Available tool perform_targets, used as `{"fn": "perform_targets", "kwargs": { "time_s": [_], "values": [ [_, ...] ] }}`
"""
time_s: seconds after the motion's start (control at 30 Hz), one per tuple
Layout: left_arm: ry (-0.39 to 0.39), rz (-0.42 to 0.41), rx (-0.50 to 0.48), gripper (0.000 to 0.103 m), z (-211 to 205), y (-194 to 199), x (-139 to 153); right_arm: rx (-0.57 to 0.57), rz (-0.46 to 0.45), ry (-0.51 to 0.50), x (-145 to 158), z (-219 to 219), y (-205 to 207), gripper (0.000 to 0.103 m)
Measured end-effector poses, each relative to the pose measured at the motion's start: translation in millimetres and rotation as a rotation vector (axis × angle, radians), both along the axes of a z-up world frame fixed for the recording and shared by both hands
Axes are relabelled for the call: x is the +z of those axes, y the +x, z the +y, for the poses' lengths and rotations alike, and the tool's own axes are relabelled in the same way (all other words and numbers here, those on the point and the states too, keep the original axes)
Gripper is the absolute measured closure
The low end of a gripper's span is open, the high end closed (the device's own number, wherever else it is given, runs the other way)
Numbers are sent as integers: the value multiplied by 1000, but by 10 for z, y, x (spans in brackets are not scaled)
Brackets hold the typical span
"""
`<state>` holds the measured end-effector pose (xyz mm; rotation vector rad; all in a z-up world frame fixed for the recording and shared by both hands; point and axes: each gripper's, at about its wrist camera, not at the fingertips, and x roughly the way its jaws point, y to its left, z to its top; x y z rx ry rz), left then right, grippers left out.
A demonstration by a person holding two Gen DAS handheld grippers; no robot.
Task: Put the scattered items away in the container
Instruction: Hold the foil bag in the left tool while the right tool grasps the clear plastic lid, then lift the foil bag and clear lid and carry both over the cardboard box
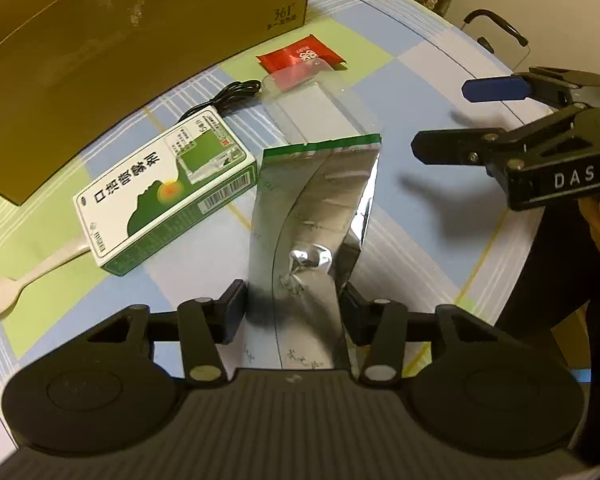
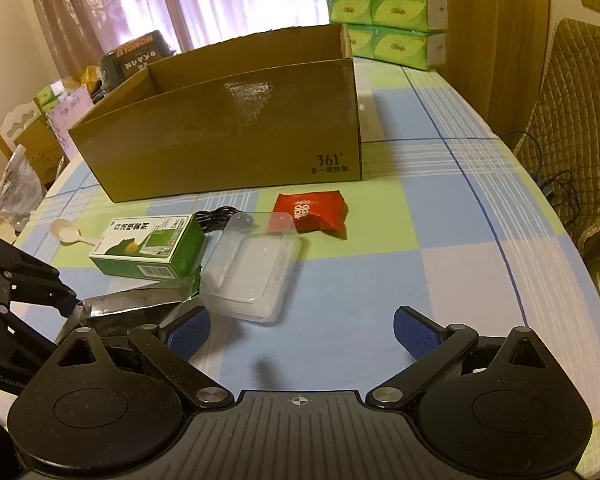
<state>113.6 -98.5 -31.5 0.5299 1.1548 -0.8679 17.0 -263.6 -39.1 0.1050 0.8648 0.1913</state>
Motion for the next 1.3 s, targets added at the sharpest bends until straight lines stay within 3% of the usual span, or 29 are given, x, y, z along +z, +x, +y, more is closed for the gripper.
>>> {"fn": "perform_targets", "kwargs": {
  "time_s": [0.47,0.8,0.83,0.9,0.97,1.0,1.3],
  "values": [
    [-18,-29,218,66,612,-96,133,27,22,24,-78,419,253,1],
    [-52,-23,211,59,614,-118,89,51,67,-83,-240,678,563,1],
    [-56,-21,213,59,619,-116,87,52,66,-86,-241,667,555,6],
    [-62,-17,216,58,627,-109,83,60,71,-98,-242,641,532,27],
    [-63,-17,211,57,627,-109,82,60,86,-100,-252,602,512,30],
    [-65,-17,209,56,627,-108,86,64,89,-105,-250,582,494,43],
    [-32,13,184,48,566,-25,24,107,96,-153,-205,427,252,43]
  ]
}}
